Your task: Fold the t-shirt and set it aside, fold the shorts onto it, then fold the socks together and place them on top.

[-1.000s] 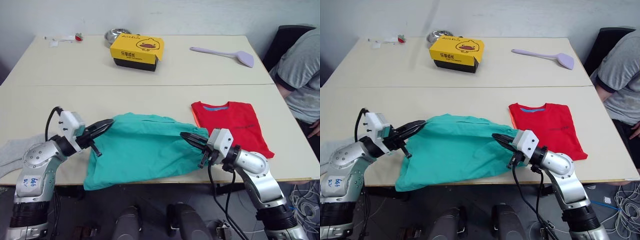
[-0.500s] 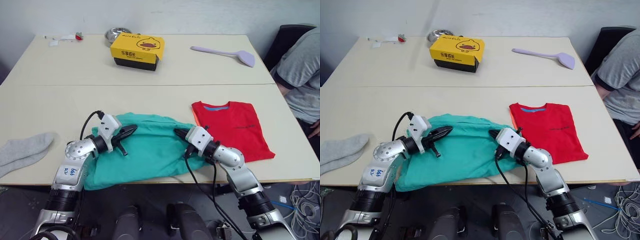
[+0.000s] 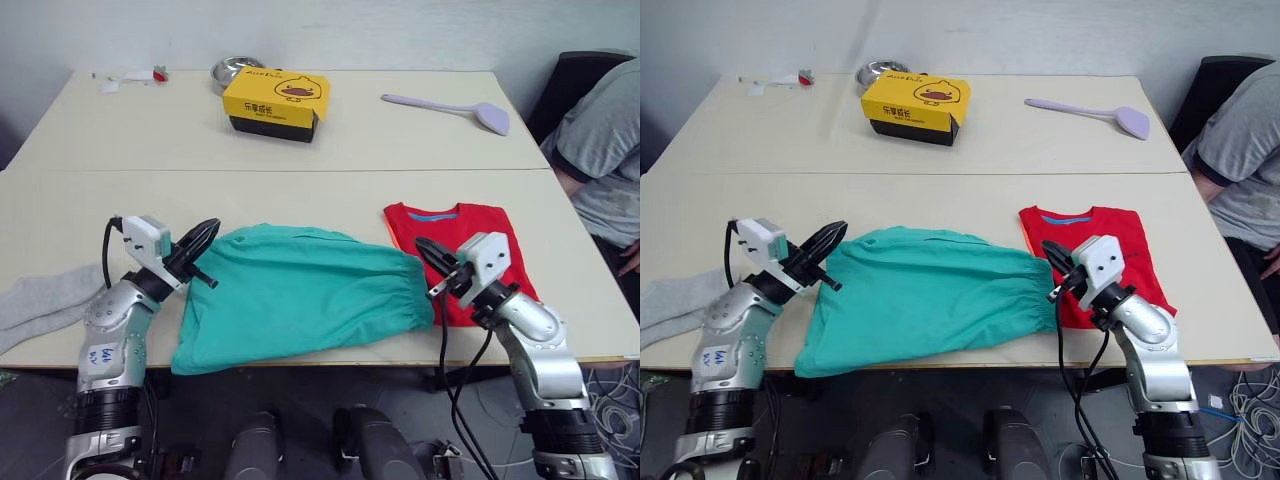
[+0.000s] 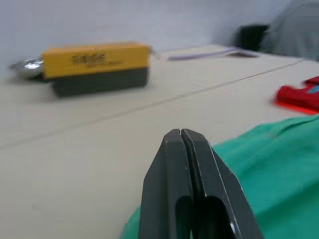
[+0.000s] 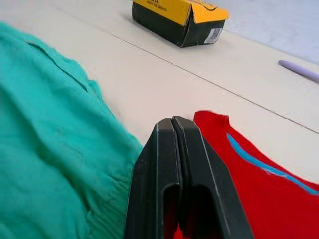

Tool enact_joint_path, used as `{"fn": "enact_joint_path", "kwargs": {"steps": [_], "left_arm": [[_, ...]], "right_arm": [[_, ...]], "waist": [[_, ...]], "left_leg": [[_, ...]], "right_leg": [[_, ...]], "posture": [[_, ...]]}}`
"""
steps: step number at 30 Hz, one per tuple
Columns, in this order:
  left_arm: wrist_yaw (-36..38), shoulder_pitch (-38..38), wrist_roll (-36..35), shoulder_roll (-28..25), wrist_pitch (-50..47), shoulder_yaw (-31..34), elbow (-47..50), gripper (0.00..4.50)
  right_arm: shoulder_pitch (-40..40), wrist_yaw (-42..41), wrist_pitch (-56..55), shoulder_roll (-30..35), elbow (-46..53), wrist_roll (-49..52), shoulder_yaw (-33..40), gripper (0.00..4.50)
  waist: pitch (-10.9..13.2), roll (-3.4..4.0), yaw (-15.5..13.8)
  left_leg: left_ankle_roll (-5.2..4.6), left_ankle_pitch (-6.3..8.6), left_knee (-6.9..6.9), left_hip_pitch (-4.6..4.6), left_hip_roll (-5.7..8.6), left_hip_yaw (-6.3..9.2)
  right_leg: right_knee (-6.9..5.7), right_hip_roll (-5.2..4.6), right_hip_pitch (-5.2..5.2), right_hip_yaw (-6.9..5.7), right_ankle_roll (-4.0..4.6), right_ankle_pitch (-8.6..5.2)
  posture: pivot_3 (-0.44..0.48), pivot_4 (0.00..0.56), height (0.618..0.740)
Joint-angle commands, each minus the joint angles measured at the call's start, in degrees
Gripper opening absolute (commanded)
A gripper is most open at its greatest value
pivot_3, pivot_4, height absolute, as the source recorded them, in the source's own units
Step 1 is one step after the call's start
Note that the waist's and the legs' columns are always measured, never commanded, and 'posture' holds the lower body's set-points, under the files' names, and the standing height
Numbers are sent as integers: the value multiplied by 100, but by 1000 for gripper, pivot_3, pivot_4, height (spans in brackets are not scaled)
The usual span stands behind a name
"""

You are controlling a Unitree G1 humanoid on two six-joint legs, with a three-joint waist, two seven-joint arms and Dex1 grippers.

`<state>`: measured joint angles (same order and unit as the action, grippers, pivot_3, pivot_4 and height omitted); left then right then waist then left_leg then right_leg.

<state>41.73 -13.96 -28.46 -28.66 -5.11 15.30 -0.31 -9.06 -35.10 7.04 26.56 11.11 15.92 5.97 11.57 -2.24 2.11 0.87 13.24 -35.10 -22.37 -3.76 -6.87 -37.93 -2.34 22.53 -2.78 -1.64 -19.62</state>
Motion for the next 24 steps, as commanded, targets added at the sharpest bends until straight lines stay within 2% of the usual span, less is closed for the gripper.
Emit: {"fn": "enact_joint_path", "kwargs": {"steps": [1, 5, 6, 9, 10, 12, 17, 20, 24], "left_arm": [[601, 369, -622, -412, -580, 156, 665, 28], [988, 687, -751, -813, -852, 184, 894, 28], [1015, 718, -748, -848, -876, 195, 907, 28], [1107, 723, -738, -899, -927, 158, 916, 28], [1127, 710, -715, -898, -917, 129, 912, 28], [1149, 708, -663, -880, -885, 75, 922, 28], [1286, 775, -592, -895, -842, -26, 905, 28], [1413, 834, -578, -922, -831, -49, 865, 0], [1871, 1126, -257, -1243, -545, -56, 766, 0]], "right_arm": [[117, 34, 529, 233, 585, 133, 97, 0], [138, -89, 770, 268, 781, 314, 32, 0], [138, -107, 798, 262, 794, 327, 9, 0], [119, -22, 774, 179, 719, 234, -48, 0], [123, -26, 762, 188, 712, 206, -70, 0], [197, -100, 731, 270, 755, 214, -55, 0], [476, -335, 920, 478, 1041, 535, 181, 0], [876, -565, 982, 681, 1306, 756, 363, 584], [1961, -1016, 931, 1040, 1796, 984, 833, 2057]], "waist": [[-1, 1, 19], [3, 5, 26], [14, 23, 50], [32, 62, 58], [37, 68, -15], [46, 81, -131], [46, 82, -243], [46, 82, -239], [46, 83, -246]], "left_leg": [[4, -1, 5, 2, -1, 0], [6, -2, 6, 2, 0, 0], [0, -9, 10, -6, 15, 39], [-16, -59, 16, -30, 106, 277], [-17, -71, 2, -57, 115, 311], [-17, -79, -3, -89, 112, 304], [-18, -68, 2, -92, 110, 295], [-20, -58, 2, -92, 107, 287], [-18, -44, 6, -90, 104, 285]], "right_leg": [[1, 0, 0, 1, 1, -1], [0, 0, 2, 1, 4, -4], [8, -14, -18, -35, 4, -4], [43, -111, -131, -290, -11, -29], [40, -126, -115, -319, -14, -35], [33, -126, -90, -315, -6, -30], [51, -126, -91, -310, -6, -30], [55, -125, -91, -305, -9, -32], [59, -120, -91, -306, -12, -44]], "posture": [[0, 150, 740], [0, 150, 740], [0, 150, 740], [0, 150, 740], [0, 150, 740], [0, 150, 740], [0, 150, 740], [0, 150, 740], [0, 150, 740]]}}
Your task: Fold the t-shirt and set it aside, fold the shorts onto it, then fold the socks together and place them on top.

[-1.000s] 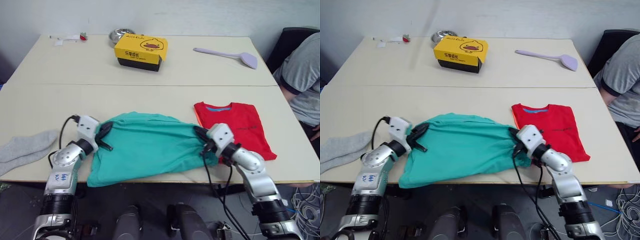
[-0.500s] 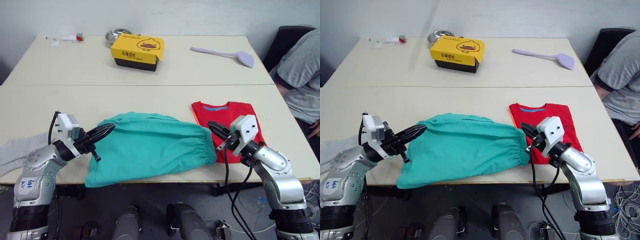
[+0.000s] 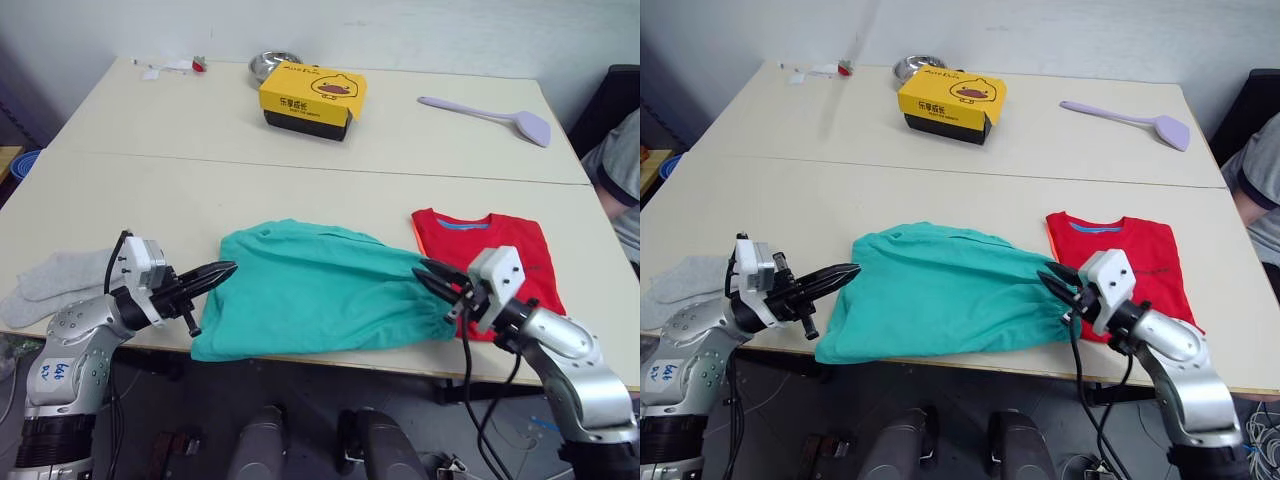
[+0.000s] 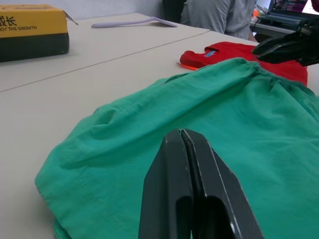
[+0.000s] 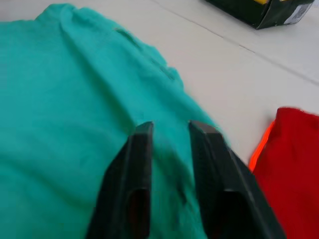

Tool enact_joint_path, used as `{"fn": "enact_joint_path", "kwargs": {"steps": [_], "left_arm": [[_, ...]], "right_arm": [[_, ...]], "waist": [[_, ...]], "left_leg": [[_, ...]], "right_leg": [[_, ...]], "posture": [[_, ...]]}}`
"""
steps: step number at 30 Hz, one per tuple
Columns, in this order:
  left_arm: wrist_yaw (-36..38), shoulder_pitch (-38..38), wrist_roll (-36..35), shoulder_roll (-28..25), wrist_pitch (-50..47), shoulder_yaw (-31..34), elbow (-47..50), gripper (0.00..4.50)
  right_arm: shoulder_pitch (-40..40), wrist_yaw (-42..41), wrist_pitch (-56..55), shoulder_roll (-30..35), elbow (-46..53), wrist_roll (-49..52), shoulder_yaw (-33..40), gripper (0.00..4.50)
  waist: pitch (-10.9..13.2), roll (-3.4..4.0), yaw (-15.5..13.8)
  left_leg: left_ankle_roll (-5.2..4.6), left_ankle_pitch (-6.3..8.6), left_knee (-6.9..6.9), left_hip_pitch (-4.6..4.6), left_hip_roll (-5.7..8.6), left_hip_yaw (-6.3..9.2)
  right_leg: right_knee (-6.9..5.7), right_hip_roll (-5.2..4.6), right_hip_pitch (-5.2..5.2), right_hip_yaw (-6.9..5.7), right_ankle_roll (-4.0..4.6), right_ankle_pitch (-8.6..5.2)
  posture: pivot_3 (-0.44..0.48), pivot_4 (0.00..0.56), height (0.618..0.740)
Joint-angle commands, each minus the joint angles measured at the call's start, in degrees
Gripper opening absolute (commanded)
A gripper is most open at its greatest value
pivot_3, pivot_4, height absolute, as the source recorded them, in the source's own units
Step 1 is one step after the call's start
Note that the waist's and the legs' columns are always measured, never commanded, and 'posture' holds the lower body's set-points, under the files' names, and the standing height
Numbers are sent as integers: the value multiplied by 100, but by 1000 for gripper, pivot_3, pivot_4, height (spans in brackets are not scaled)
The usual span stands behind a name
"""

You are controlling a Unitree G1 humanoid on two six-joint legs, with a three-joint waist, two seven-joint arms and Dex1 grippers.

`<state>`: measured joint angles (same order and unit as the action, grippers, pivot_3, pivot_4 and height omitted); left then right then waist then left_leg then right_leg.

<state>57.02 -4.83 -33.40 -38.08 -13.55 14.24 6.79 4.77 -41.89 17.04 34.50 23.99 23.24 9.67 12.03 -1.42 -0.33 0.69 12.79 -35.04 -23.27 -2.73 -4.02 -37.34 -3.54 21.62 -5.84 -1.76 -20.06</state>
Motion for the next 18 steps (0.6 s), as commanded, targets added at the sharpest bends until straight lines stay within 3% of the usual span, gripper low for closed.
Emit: {"fn": "enact_joint_path", "kwargs": {"steps": [1, 7, 11, 15, 18], "left_arm": [[465, 323, 300, -395, 399, 84, 31, 0], [957, 813, 250, -746, 572, 351, 17, 0], [1202, 1039, 49, -882, 461, 530, 114, 0], [1179, 1015, -220, -849, 74, 568, 233, 0], [964, 947, -299, -780, -222, 480, 421, 604]], "right_arm": [[814, -414, -59, 305, 617, 330, 596, 2421], [1960, -673, 318, 437, 1117, 1011, 1459, 4491], [2776, -623, 1145, 516, 1562, 1770, 1974, 4491], [2922, -424, 1805, 644, 1788, 2377, 1998, 4491], [2683, -5, 2537, 772, 1839, 3054, 1845, 4500]], "waist": [[1, 2, -6], [4, 7, 30], [5, 9, 17], [5, 9, 25], [6, 10, 44]], "left_leg": [[1, 3, 2, 0, 0, -2], [20, 21, 1, 7, -8, -9], [31, 28, 7, 6, -12, -6], [31, 30, 16, 3, -16, -5], [27, 31, 17, 1, -17, -6]], "right_leg": [[0, 0, 0, 1, 1, -4], [1, 2, 0, 9, 7, -9], [9, 3, 1, 9, 15, -14], [39, 3, -3, 12, 16, -14], [44, 3, -3, 19, 16, -15]], "posture": [[0, 150, 740], [0, 150, 740], [0, 150, 740], [0, 150, 740], [0, 150, 740]]}}
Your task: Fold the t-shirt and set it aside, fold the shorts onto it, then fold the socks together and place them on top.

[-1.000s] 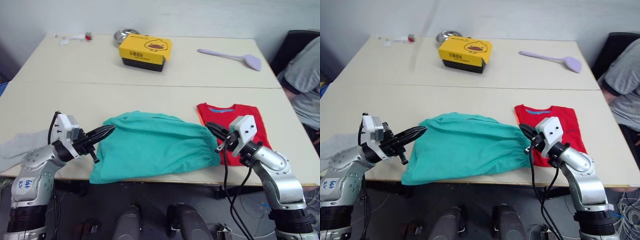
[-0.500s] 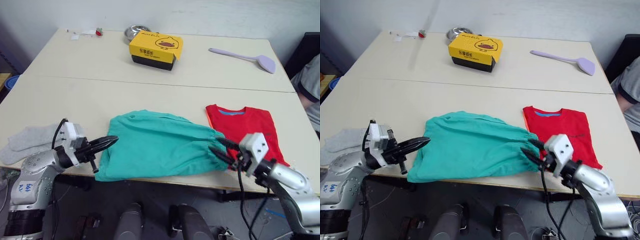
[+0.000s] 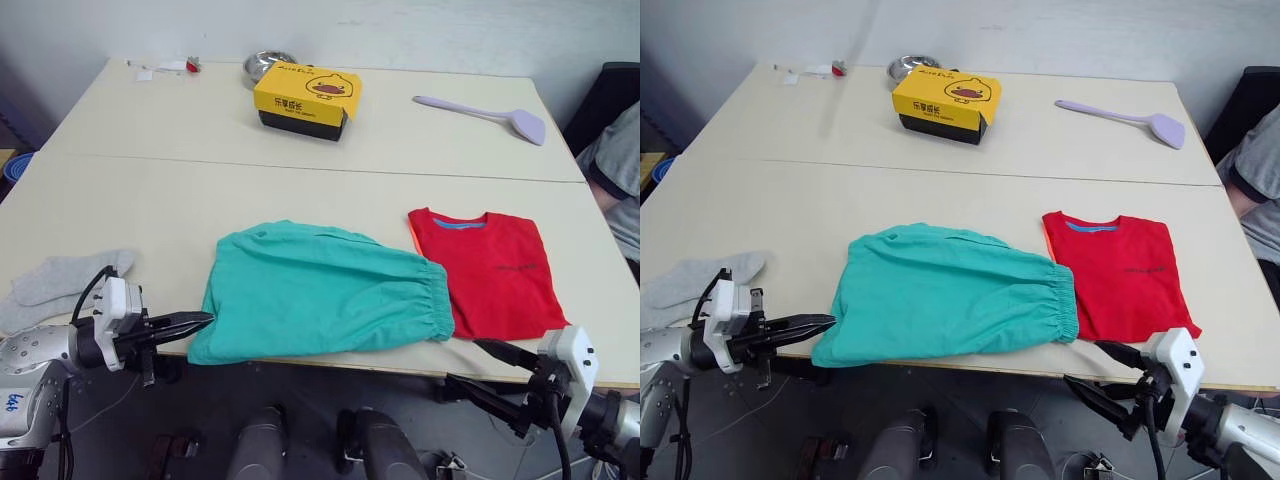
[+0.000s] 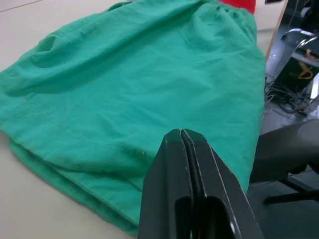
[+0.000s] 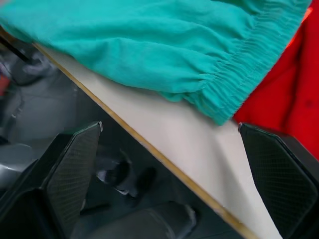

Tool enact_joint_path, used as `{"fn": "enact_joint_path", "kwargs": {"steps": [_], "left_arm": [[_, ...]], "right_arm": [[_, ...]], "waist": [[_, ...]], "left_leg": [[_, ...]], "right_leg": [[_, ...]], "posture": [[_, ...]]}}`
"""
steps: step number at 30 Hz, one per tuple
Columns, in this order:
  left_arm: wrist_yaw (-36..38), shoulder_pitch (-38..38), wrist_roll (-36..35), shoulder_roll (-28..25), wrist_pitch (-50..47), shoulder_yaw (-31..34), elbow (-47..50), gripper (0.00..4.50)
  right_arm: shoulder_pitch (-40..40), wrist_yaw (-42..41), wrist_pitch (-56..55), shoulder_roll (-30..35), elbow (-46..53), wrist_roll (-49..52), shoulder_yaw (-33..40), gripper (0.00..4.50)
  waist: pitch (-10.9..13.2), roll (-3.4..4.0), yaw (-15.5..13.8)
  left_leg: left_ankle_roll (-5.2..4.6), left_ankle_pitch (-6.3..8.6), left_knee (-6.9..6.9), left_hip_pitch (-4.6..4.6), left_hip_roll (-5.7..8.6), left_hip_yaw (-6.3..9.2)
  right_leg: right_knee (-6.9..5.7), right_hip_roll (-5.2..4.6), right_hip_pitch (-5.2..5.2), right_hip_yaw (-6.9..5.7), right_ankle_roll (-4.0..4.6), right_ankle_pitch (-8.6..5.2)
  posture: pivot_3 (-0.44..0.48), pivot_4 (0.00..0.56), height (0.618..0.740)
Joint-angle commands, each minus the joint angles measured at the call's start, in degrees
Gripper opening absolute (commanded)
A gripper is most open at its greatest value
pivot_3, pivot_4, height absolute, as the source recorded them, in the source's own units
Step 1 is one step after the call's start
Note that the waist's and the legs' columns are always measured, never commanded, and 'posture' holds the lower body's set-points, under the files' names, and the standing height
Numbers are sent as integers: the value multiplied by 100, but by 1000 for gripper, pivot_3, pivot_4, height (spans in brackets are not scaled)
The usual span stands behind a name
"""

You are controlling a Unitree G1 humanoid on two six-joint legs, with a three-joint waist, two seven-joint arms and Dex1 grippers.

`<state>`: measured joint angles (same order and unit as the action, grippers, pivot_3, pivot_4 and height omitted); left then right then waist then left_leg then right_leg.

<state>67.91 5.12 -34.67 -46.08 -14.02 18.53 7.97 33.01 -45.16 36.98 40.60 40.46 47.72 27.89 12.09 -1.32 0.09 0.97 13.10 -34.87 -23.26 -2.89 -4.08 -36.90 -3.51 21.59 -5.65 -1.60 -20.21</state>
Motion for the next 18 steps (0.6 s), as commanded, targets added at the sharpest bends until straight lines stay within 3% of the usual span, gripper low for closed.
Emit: {"fn": "enact_joint_path", "kwargs": {"steps": [1, 8, 11, 18], "left_arm": [[-115, -42, -122, 22, -146, 13, 352, 914], [-224, -198, -34, 219, 94, -52, 419, 3291], [-254, -308, -95, 283, 21, -148, 524, 4254], [-224, -731, -98, 425, -44, -512, 494, 4254]], "right_arm": [[-225, 426, 684, 187, 172, 729, 9, 4500], [-848, 980, 1296, 216, -70, 1316, -62, 4500], [-932, 1452, 1897, 262, -272, 2175, 2, 4500], [-646, 2654, 2372, 804, -653, 4822, 61, 4500]], "waist": [[0, 0, 2], [0, 1, -44], [0, 0, -77], [0, 0, -146]], "left_leg": [[0, 0, 0, 0, 0, 0], [-20, -7, 10, -1, 6, -4], [-24, -2, 9, -3, 6, -5], [-32, 5, -4, -4, 9, -11]], "right_leg": [[2, 0, 0, 0, 0, 0], [0, 3, 5, -3, -5, -2], [0, 5, 5, -4, -9, -4], [-7, 5, 2, -1, -18, -6]], "posture": [[0, 150, 740], [0, 150, 740], [0, 150, 740], [0, 150, 740]]}}
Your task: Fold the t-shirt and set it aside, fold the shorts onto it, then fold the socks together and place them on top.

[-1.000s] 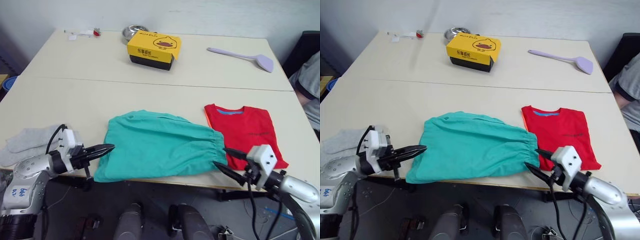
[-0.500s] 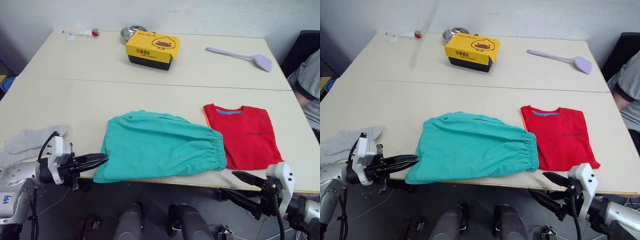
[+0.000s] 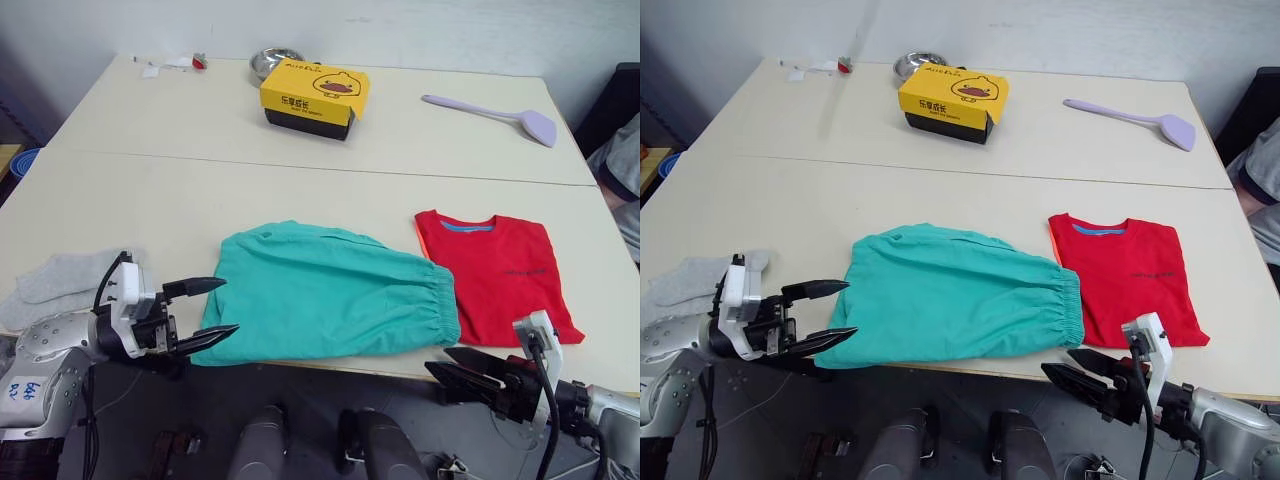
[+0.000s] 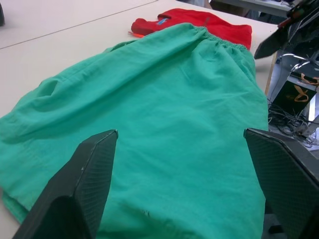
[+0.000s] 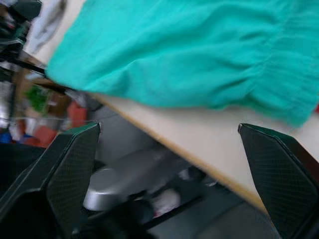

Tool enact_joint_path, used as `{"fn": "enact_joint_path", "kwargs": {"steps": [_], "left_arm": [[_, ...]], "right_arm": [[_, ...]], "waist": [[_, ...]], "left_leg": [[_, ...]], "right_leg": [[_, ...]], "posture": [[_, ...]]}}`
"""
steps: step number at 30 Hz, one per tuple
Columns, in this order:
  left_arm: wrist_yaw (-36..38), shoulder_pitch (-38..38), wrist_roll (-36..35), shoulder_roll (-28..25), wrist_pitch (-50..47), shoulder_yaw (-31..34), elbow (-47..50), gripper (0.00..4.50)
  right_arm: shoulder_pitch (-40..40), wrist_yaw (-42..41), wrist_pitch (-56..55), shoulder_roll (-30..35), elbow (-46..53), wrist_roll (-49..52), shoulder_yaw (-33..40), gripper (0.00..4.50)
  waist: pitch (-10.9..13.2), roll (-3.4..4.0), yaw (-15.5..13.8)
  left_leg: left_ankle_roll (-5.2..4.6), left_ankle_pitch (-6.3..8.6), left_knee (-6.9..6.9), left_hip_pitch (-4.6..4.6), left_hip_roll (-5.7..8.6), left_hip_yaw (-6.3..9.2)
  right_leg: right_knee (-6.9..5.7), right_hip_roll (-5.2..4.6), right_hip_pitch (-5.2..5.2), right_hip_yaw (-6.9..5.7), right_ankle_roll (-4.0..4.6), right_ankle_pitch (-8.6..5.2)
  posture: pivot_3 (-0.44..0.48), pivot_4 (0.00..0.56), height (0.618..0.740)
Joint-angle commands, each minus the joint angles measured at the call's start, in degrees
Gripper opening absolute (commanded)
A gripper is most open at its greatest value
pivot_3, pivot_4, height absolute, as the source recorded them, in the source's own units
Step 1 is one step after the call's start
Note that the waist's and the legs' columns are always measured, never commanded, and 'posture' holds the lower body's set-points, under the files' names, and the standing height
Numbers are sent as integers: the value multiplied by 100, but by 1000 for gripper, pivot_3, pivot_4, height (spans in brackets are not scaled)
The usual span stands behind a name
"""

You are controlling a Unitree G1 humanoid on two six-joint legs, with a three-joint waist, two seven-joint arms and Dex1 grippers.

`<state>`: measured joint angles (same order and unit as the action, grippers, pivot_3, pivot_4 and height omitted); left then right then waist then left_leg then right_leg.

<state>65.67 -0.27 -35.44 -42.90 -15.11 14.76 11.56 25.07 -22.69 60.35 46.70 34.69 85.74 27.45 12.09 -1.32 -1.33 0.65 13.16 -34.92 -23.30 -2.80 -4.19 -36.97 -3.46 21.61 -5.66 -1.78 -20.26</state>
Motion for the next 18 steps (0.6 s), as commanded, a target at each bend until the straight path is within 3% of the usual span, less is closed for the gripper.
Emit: {"fn": "enact_joint_path", "kwargs": {"steps": [1, 4, 10, 15, 18], "left_arm": [[3, -333, 37, 180, 125, -244, 65, 4254], [27, -774, 331, 393, 386, -585, -270, 3594], [40, -1547, 994, 750, 961, -1152, -1109, 1638], [52, -2090, 1394, 1060, 1383, -1510, -1806, 15], [-8, -2319, 1559, 1230, 1625, -1587, -2188, 15]], "right_arm": [[166, 608, -51, 229, -114, 1287, 33, 4500], [-13, 1328, -415, 196, -185, 1926, -337, 4500], [-574, 2630, -1120, -134, -210, 2366, -1160, 4500], [-536, 3438, -1415, -95, 32, 2704, -1596, 4500], [-516, 3723, -1593, -128, 96, 2726, -1705, 4500]], "waist": [[0, -1, -7], [0, -2, -16], [0, -3, -5], [0, -5, -8], [0, -5, -7]], "left_leg": [[0, 0, -2, 0, 0, 0], [-4, -2, -11, -1, -1, -1], [-9, -5, -15, -1, 0, -18], [-21, 3, -15, -3, 5, -39], [-29, 10, -19, -3, 7, -48]], "right_leg": [[0, 0, -1, 1, -2, 1], [1, 3, -4, 2, -7, 4], [4, 9, 0, 20, -18, 10], [3, 10, 6, 40, -40, 13], [3, 10, 8, 48, -50, 12]], "posture": [[0, 150, 740], [0, 150, 740], [0, 150, 740], [0, 150, 740], [0, 150, 740]]}}
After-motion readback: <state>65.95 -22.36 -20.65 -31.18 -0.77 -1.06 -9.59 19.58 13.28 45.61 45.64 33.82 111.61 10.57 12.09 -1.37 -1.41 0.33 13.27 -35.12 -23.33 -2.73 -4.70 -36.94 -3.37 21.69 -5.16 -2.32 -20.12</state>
